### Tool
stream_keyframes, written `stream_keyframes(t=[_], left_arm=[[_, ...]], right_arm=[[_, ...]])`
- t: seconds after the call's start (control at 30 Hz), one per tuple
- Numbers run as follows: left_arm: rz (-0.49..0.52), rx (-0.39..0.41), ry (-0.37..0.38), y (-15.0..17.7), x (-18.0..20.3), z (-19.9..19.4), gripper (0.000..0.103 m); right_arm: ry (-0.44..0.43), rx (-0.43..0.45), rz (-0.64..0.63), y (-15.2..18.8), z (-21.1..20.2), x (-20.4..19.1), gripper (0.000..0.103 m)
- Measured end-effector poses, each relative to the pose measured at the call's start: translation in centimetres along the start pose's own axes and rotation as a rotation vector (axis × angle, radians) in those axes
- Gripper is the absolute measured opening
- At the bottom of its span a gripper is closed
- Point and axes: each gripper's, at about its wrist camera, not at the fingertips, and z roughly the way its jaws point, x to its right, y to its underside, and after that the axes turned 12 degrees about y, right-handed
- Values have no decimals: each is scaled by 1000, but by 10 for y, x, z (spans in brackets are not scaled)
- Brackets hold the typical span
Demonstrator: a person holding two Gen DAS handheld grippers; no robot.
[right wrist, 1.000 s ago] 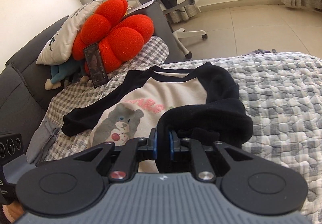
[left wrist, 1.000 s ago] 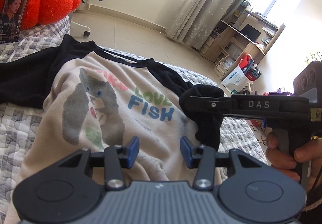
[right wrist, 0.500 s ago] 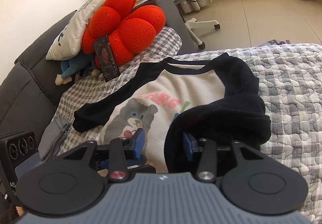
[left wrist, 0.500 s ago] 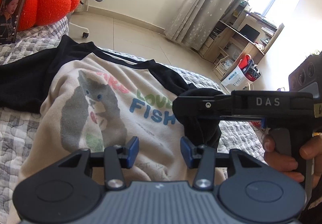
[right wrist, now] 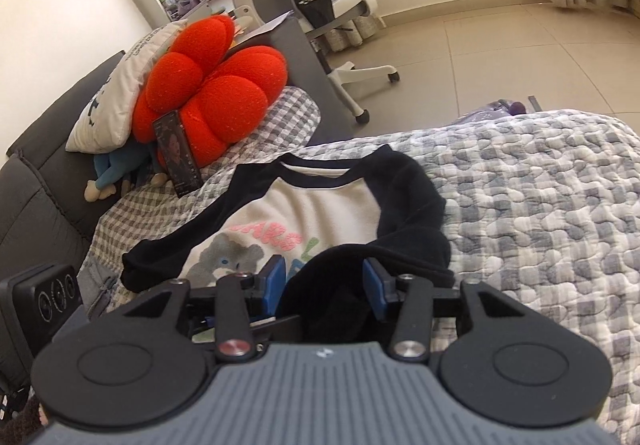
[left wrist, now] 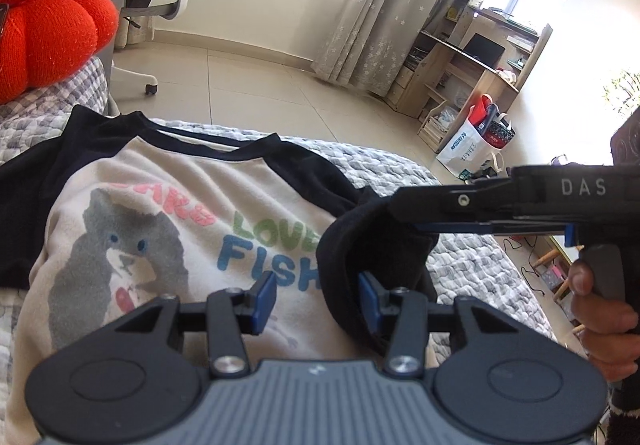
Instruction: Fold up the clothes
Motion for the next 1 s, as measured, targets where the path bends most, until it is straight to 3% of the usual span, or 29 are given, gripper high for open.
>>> stream_keyframes(t=[0.3, 0.47, 0.53, 0.57, 1.0], left_arm=[[1, -4, 3, 2, 1, 7, 41], [16, -9, 2, 4, 3, 8, 41], [13, -12, 1, 5, 3, 9, 41], [12, -13, 1, 5, 3, 8, 41], [-5, -13, 33, 4, 3, 2, 45]], right_arm=[[141, 30, 88, 3, 9, 44, 47], [92, 10, 141, 7, 18, 55, 47], [61, -1, 152, 9, 21, 57, 37], [49, -7, 155, 9, 22, 57, 22], [217, 181, -6, -4, -30, 32, 18]])
